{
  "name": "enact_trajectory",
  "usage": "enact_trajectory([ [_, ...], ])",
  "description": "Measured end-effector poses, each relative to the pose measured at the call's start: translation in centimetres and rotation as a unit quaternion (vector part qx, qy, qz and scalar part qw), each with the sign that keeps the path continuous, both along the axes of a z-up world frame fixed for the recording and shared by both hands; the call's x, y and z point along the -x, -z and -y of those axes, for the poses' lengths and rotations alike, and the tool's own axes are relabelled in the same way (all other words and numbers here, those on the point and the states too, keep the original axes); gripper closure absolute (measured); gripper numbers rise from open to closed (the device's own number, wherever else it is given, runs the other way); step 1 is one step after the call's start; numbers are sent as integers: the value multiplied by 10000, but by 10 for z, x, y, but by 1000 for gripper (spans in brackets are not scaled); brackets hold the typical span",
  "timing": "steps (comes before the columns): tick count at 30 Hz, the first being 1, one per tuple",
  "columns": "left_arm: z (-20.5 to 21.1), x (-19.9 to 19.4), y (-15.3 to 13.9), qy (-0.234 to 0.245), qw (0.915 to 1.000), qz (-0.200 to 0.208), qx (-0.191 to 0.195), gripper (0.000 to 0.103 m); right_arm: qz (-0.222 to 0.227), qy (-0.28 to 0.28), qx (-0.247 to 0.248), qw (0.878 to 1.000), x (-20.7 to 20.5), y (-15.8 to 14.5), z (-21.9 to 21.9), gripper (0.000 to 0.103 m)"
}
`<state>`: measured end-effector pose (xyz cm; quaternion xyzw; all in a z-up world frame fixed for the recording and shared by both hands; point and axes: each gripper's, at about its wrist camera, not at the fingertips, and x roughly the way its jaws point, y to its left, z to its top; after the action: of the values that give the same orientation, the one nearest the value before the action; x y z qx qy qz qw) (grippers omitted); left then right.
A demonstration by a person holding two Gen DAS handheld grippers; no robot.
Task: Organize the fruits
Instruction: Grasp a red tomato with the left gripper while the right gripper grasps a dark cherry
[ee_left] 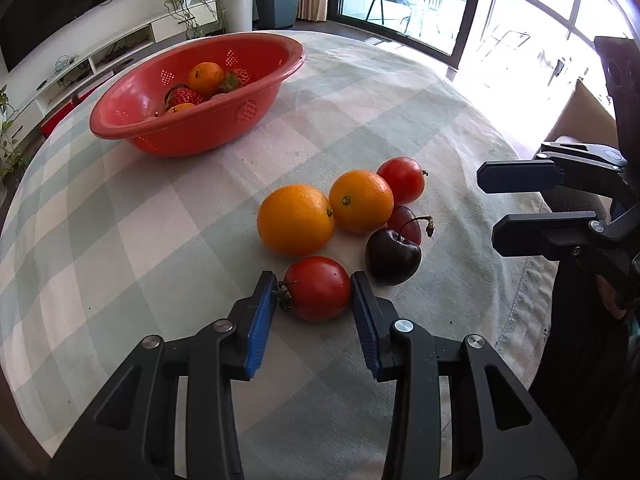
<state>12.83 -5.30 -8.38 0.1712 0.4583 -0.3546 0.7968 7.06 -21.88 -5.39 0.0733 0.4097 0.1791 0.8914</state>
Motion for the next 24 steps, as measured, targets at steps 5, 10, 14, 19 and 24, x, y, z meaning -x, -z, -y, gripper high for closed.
enact_trajectory([
  [5,-13,4,-10,-221,9995,37,218,67,19,-195,61,9998,-3,0,-13,55],
  [10,-30,8,-12,-463,9982,0,378,67,43,-417,188,9989,-10,2,-30,59],
  [14,-32,10,-11,-481,9980,-18,409,67,-9,-508,352,9981,-19,7,-40,61],
  [19,-29,7,-10,-437,9982,-34,405,66,-73,-601,786,9951,-25,17,-52,64],
  [24,-24,5,-3,-366,9988,-104,309,64,-84,-633,1105,9918,-28,25,-57,67],
])
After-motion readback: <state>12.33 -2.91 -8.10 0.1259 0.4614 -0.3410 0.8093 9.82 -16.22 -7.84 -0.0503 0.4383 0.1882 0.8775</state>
